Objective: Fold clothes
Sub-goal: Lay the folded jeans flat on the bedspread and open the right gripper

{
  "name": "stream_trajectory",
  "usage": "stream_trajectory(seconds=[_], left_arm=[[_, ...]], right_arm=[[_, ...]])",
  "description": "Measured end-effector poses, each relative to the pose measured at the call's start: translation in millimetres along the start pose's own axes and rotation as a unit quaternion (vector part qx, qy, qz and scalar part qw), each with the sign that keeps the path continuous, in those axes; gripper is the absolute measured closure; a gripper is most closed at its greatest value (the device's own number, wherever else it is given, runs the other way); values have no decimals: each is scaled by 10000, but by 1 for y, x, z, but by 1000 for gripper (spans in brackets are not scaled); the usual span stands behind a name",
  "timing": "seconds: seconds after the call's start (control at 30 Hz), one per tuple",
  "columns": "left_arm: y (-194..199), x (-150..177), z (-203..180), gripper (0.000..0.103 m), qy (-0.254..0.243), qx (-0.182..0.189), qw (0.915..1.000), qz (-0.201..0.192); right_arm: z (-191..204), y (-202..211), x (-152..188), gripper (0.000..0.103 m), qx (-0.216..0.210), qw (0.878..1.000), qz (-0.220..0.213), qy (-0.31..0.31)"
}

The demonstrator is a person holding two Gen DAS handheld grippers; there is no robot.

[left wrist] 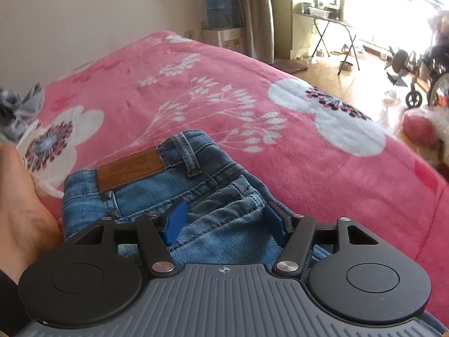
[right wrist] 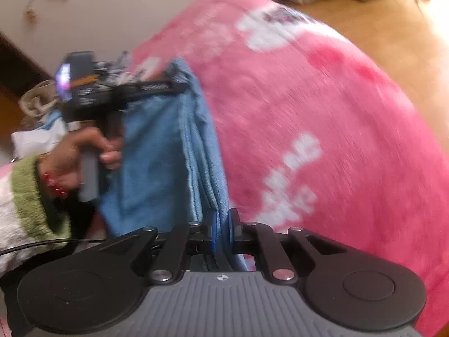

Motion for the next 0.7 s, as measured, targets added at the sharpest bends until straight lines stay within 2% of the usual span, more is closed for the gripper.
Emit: stream_trajectory(seconds=[0.1,0.2,0.3,0.37,0.47,0.6,0.7], left_arm=[[-2,-1,-1,38,-50,7,10000,-35],[-3,-7,7,38,207,166,9996,72],[12,-16,19,39,577,380,9976,76],[35,-20,31,38,798,450,9956,-194],[67,-15,48,36,1124,607,9910,-400],[87,8,62,36,1259,644,9898,-151],[88,23,65,39,1223,583,9908,-50]], right_arm=[[-15,-8,4,95,-101,9989,70,-443],[-14,-4,7,95,-80,9991,80,-400],[-18,3,6,87,-255,9986,79,-446],[-19,12,1,81,-277,9989,55,-386],[-13,29,-18,76,-231,9995,-206,-82],[10,28,-59,76,-453,9968,-501,435],[29,5,-93,75,-696,9915,-667,874]])
Point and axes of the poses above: each gripper's, at about its wrist camera, not at the fingertips, and y roughly against the way its jaws point, z to its left, x to its underside, the point moved 3 cm from there along -y, roughly the way its jaws point, and after that the axes turned 9 degrees about y, right-handed, at the moved point
